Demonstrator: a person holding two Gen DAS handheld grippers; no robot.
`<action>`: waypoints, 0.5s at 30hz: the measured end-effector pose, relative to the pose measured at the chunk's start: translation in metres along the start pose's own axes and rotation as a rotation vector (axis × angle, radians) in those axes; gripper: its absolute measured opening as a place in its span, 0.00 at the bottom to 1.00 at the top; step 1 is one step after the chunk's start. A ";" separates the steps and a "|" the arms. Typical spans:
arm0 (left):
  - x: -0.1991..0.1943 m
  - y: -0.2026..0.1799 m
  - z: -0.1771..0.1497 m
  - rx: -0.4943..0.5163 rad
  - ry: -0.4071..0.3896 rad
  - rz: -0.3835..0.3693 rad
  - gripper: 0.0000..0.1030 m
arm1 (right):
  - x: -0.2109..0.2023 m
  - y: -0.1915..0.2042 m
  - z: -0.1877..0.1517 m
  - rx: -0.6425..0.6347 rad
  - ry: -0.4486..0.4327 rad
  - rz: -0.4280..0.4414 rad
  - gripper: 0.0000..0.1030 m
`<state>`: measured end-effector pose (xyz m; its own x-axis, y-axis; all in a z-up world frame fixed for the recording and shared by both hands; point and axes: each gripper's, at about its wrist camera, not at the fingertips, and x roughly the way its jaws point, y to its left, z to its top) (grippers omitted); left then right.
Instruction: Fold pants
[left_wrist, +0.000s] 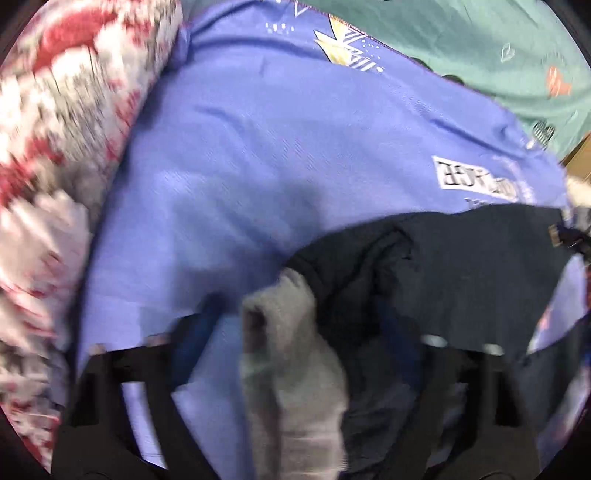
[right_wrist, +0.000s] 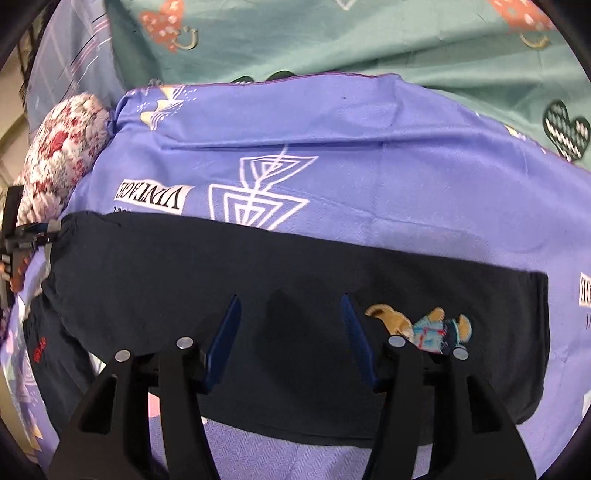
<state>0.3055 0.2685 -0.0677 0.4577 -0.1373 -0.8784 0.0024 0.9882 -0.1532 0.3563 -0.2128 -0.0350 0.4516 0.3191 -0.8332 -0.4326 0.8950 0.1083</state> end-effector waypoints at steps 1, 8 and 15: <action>-0.002 -0.003 -0.001 0.012 0.001 -0.018 0.29 | 0.004 0.004 0.002 -0.025 0.003 -0.009 0.55; -0.063 -0.029 -0.019 0.094 -0.117 -0.121 0.13 | 0.027 0.026 0.029 -0.184 0.040 -0.024 0.55; -0.123 -0.049 -0.053 0.153 -0.219 -0.243 0.11 | 0.057 0.046 0.052 -0.303 0.106 0.000 0.55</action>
<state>0.2016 0.2329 0.0237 0.6068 -0.3678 -0.7046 0.2602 0.9296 -0.2611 0.4027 -0.1371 -0.0488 0.3749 0.2710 -0.8866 -0.6524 0.7565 -0.0447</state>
